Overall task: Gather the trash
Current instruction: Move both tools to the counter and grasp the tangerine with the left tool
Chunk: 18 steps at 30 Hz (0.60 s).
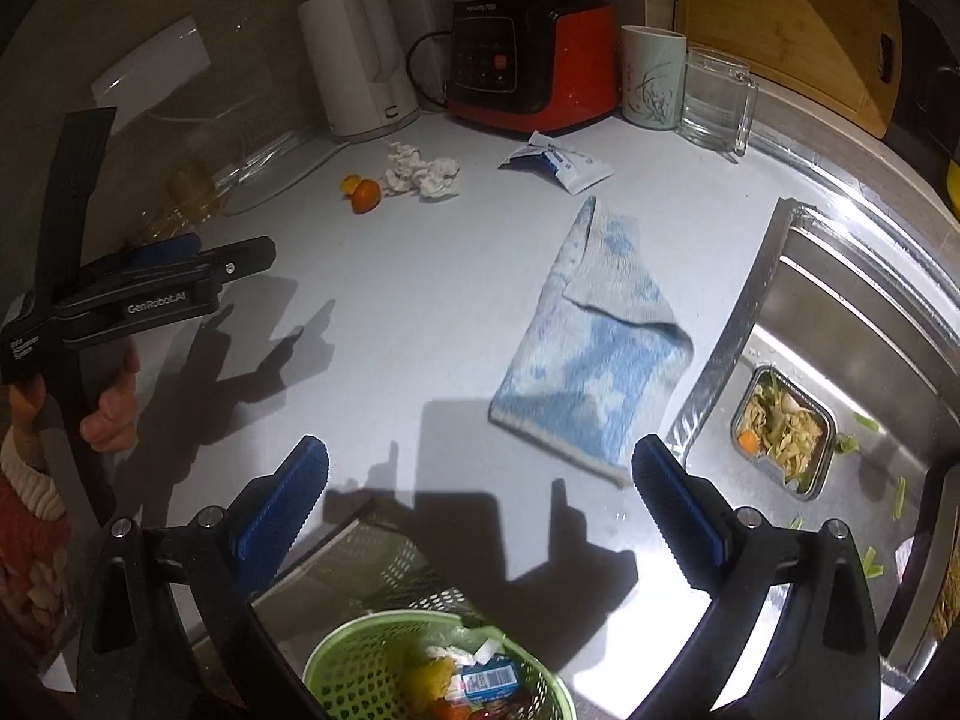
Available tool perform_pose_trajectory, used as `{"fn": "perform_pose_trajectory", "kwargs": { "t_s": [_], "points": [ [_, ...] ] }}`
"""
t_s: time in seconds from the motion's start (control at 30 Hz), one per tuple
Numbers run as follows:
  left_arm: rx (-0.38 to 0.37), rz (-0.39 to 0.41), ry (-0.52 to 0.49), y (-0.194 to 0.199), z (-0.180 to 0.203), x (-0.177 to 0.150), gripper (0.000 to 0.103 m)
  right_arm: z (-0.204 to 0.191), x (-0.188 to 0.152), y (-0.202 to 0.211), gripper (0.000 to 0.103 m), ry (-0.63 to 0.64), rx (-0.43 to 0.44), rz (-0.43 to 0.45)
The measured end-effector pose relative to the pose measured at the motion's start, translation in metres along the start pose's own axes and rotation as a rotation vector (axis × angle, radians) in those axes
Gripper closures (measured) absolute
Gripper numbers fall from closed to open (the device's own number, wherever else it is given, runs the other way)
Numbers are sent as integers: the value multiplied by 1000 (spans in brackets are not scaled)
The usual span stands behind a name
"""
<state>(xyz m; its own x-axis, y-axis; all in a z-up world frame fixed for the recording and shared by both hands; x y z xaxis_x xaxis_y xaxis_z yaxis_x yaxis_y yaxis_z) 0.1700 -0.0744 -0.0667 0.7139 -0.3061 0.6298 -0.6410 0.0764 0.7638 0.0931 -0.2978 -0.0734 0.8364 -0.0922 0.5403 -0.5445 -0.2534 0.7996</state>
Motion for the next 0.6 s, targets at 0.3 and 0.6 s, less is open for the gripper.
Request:
{"fn": "perform_pose_trajectory", "kwargs": {
  "t_s": [0.3,0.6],
  "points": [
    [-4,-13,-14,-95,-21,45,16,21,49,-52,2,-135,-68,11],
    [-23,-32,9,-140,-34,58,40,39,65,-87,2,-188,-125,-5]
  ]
}}
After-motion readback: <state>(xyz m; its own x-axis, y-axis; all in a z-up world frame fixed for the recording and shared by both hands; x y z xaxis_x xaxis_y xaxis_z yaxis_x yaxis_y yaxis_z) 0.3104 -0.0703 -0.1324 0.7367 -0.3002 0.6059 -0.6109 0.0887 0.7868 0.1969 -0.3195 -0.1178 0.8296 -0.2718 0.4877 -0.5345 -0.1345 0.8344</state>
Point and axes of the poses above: each gripper's, at about its wrist camera, not at the fingertips, and y roughly against the way its jaws point, z to its right, x to its top, the point moved 1 cm from there along -y, roughly the way its jaws point, and after that the axes turned 15 degrees about -y, right-handed, at the moved point
